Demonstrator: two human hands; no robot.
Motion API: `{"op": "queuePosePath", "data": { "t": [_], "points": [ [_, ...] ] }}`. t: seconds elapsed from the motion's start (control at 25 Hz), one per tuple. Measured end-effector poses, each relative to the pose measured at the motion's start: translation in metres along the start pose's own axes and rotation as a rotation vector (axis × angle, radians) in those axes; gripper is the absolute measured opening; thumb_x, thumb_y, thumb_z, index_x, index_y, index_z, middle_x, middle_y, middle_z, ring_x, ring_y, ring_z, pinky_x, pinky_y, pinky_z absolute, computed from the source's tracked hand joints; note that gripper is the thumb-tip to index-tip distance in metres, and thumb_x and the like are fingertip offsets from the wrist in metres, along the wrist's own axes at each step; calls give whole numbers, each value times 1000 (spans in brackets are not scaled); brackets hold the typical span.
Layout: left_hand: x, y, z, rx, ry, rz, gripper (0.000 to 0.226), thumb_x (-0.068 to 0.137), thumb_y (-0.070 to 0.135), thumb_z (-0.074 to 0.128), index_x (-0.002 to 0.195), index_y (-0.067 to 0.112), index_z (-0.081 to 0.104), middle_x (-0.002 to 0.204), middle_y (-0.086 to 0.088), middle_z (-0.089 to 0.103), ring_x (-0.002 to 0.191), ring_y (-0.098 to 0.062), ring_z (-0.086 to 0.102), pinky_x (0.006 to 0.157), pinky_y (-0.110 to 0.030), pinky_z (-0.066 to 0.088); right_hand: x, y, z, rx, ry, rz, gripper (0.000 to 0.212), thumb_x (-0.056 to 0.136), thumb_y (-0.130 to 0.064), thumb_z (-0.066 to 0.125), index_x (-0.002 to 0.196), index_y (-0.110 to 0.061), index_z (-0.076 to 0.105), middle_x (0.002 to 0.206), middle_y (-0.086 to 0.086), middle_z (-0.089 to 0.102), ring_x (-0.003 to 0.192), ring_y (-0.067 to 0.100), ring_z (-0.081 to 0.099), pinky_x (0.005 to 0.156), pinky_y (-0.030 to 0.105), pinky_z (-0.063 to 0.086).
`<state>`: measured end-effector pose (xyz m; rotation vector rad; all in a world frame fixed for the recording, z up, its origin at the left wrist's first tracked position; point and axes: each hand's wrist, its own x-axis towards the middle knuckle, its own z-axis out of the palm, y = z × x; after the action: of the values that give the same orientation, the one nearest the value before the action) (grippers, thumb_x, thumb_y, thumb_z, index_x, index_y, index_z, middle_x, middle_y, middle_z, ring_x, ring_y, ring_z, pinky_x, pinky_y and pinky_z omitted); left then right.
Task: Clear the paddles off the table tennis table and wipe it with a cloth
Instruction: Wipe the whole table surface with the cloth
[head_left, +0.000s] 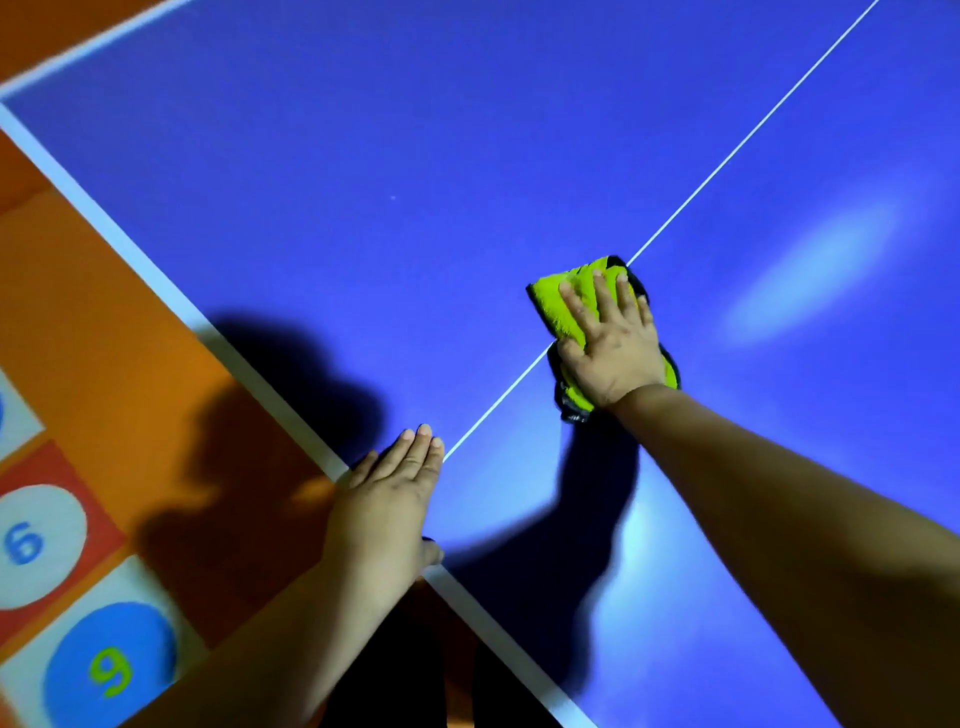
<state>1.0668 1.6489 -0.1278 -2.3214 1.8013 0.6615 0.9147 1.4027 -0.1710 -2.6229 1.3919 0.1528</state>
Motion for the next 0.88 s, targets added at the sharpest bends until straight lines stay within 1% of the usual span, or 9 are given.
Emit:
{"op": "queuePosePath", "data": {
  "t": [0.04,0.12,0.2,0.4,0.48,0.52,0.64,0.76,0.88],
  "points": [
    [-1,-1,1,4,27,10,108,66,48,72,150,23,9,157,7,0,143,-7,6,114,-29,11,-13,-13,3,5,1,-19,75,78,-57,15,151,-39,15,161,3,5,148,29,-3,118,45,0],
    [-2,-3,2,-4,5,2,102,77,45,64,149,25,-5,156,9,-13,142,-5,-8,114,-27,0,-39,-42,8,26,-2,-74,76,76,-58,13,150,-38,17,161,4,6,148,31,-2,118,46,1],
    [-7,-6,6,-48,59,4,97,81,44,61,149,22,-5,156,7,-13,142,-7,-10,114,-28,-3,-66,-69,13,49,6,-110,73,78,-56,17,150,-38,19,161,4,8,148,31,0,117,46,1],
    [-56,-29,26,-74,184,-11,87,88,46,53,149,14,-1,156,-3,-9,144,-16,-6,113,-29,-5,-122,-131,26,53,-5,-139,70,82,-56,16,150,-41,9,161,0,-1,148,27,-10,117,44,-8],
    [-75,-50,33,-66,195,-23,91,83,44,61,149,10,8,156,-6,-2,144,-19,2,114,-32,3,-142,-153,32,63,-6,-162,68,85,-56,18,150,-40,11,161,0,-1,148,27,-10,117,44,-10],
    [-81,-60,34,-49,209,-22,95,77,43,70,147,7,18,155,-10,8,143,-22,13,114,-35,12,-152,-163,37,62,4,-175,66,86,-55,21,150,-40,13,161,0,1,148,28,-8,117,44,-9],
    [-90,-73,39,-52,208,-15,104,37,31,93,127,-4,52,135,-22,49,121,-34,51,95,-47,43,-181,-184,49,64,46,-202,64,88,-50,33,149,-38,24,160,3,13,148,29,3,118,46,-3],
    [-99,-65,39,-58,222,22,105,26,24,95,119,-6,58,126,-22,57,112,-36,58,86,-48,48,-211,-176,51,72,58,-205,66,84,-46,37,148,-36,28,159,2,20,147,28,10,118,46,4],
    [-103,-44,38,-13,201,93,103,26,27,95,118,-4,59,124,-20,58,112,-33,59,86,-46,49,-244,-154,51,144,38,-164,66,83,-43,37,148,-35,27,159,-1,15,148,24,6,119,42,1]
  ]
}}
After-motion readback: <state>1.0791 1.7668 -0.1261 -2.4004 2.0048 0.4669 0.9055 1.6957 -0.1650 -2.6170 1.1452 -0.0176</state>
